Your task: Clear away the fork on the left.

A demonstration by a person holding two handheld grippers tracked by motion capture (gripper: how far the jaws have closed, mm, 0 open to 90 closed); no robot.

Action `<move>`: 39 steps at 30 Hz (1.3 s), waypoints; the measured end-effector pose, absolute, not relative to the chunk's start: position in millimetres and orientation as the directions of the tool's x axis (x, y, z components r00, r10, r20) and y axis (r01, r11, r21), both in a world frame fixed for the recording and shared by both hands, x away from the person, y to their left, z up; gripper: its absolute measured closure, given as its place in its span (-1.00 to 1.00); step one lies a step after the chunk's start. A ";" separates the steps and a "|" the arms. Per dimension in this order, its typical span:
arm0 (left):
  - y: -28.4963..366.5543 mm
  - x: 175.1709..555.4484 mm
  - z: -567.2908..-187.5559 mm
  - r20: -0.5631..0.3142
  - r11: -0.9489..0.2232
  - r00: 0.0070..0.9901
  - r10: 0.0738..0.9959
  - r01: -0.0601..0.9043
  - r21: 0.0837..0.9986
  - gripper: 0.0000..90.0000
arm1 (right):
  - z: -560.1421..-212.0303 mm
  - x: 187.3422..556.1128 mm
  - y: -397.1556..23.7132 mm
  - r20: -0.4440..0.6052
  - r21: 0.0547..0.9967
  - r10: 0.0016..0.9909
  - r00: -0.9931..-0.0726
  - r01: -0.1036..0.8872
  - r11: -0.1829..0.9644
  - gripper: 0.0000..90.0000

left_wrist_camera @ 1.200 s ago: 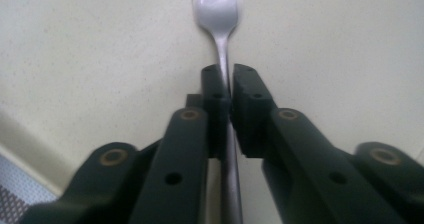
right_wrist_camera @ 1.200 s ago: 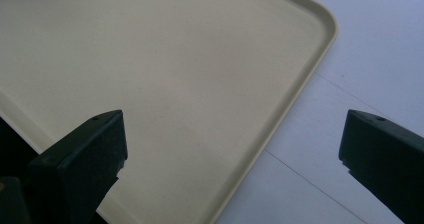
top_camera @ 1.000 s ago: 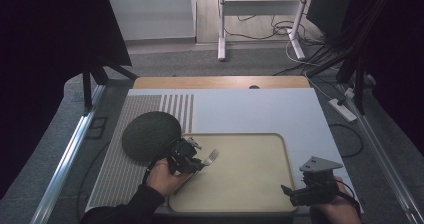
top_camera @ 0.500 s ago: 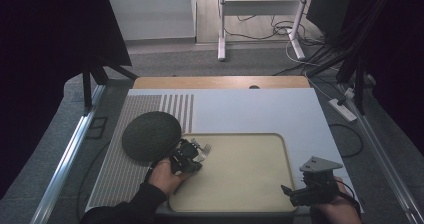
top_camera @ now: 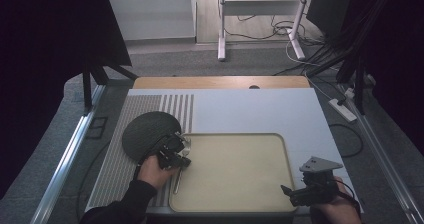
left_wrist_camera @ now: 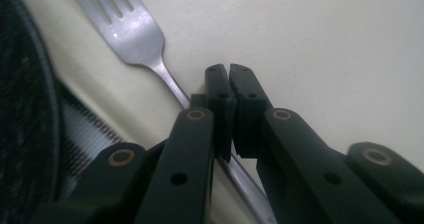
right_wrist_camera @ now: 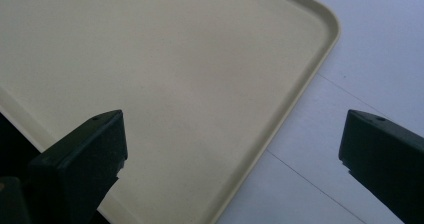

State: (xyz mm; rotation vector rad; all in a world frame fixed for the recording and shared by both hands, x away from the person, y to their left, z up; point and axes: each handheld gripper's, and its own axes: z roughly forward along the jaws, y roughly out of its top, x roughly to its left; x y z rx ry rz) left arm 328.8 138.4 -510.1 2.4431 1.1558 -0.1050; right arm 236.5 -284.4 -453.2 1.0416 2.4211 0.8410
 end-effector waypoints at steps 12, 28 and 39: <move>141.5 327.7 -509.8 -0.254 -0.559 0.654 0.712 0.748 0.358 0.78 | -453.3 236.7 -284.1 -0.099 0.651 0.747 -0.658 0.525 0.549 -1.00; 146.7 320.4 -493.5 -0.222 -0.534 0.697 0.682 0.682 0.499 -0.06 | -453.1 237.4 -284.2 -0.094 0.652 0.748 -0.657 0.527 0.545 -1.00; 154.7 319.4 -487.9 -0.249 -0.503 0.714 0.655 0.657 0.562 -0.69 | -453.1 237.7 -284.7 -0.091 0.651 0.749 -0.657 0.529 0.544 -1.00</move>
